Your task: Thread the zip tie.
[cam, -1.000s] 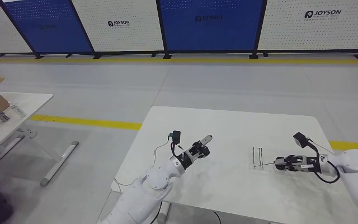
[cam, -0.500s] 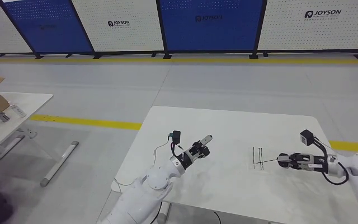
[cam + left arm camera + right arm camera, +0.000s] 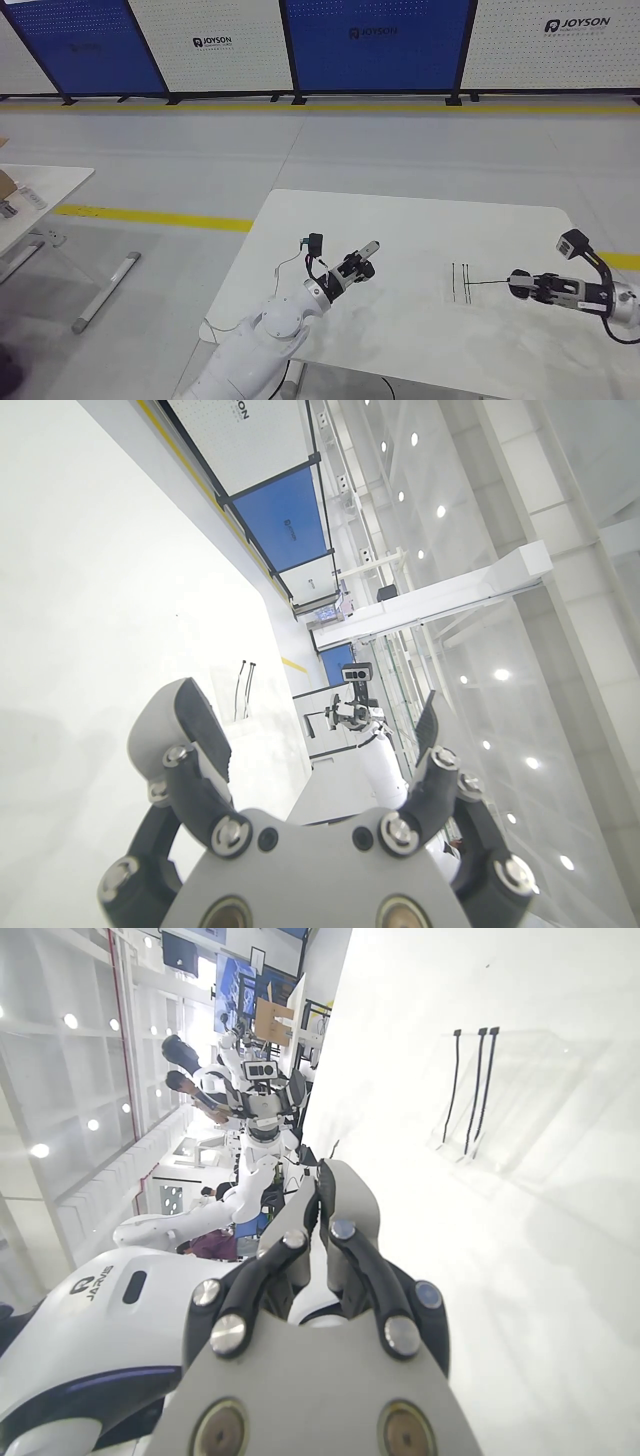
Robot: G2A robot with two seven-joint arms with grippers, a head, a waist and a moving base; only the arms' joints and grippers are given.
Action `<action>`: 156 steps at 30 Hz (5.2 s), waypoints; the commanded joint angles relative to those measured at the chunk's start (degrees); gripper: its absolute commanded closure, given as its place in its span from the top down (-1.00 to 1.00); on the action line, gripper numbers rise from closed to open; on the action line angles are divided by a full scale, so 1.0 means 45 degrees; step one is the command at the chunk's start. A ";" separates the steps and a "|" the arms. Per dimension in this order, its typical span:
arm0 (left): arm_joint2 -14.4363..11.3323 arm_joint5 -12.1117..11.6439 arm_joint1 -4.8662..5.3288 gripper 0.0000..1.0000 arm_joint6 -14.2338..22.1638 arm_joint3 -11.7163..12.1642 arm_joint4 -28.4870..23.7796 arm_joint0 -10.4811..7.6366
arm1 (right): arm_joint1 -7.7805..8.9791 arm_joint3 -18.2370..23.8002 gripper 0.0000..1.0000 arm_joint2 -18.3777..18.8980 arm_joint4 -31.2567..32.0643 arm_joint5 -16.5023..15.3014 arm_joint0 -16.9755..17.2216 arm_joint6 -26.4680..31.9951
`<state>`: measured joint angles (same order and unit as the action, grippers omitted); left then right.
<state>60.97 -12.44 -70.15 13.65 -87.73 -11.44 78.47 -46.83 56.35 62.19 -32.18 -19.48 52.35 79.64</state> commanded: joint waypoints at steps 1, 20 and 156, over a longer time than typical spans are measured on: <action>0.0000 0.0000 0.0000 1.00 0.0000 0.0000 0.0000 0.0000 | 0.0001 0.0002 -1.00 0.0001 0.0000 0.0000 0.0002 0.0000; 0.0000 0.0000 0.0000 1.00 0.0000 0.0000 0.0000 0.0000 | -0.1329 0.2708 -1.00 -0.1889 0.0180 0.0488 0.0244 -0.3886; -0.0982 -0.1564 -0.1246 -1.00 -0.1383 0.1614 -0.0360 -0.0554 | -0.3453 0.3059 -1.00 -0.2683 0.0426 0.0855 0.1211 -0.7895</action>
<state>56.52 -19.48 -75.75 7.54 -80.46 -13.43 75.91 -62.37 70.11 50.12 -30.26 -15.64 57.80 44.11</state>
